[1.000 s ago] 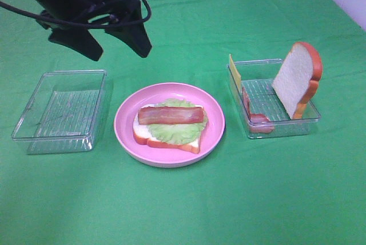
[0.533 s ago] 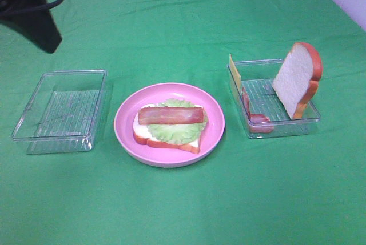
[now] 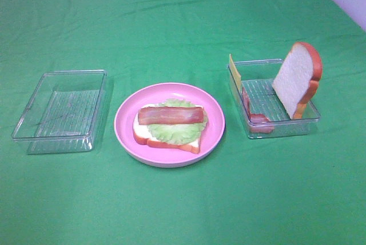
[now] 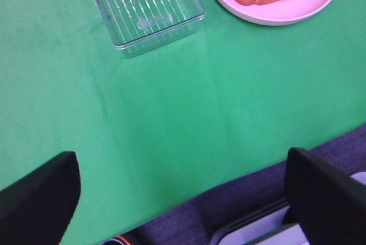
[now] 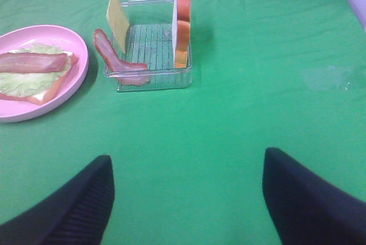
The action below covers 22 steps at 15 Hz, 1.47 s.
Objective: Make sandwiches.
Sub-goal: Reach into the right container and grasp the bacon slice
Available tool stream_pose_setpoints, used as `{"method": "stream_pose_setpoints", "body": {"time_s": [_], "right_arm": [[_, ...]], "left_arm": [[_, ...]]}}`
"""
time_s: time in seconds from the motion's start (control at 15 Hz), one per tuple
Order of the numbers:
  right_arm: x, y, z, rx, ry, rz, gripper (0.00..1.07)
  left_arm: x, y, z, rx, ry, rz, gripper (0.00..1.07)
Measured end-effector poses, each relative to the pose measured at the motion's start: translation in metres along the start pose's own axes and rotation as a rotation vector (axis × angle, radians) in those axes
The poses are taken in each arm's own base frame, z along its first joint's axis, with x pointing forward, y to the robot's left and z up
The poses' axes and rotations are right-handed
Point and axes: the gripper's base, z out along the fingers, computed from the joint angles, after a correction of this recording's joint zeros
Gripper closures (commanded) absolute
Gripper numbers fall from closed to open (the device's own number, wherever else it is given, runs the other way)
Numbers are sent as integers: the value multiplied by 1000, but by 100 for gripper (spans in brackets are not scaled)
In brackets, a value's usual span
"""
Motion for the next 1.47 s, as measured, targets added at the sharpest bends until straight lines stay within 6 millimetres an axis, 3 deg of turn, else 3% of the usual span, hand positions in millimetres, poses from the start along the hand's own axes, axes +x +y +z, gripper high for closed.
{"method": "stream_pose_setpoints", "body": {"time_s": [0.27,0.47,0.87,1.2,1.47], "right_arm": [[0,0,0,0,0,0,38],[0,0,0,0,0,0,38],[0,1,0,-6,0,2,38],[0,1,0,-6,-1,3,38],[-22,0,11,-19,11,18,38]], "left_arm": [[62,6,-21,-28,-211,60,15],[93,8,-25,-23,-334,65,15],[92,8,-9,-18,-400,73,15],[92,7,-7,-14,-404,72,15],[92,6,-7,7,-405,65,15]]}}
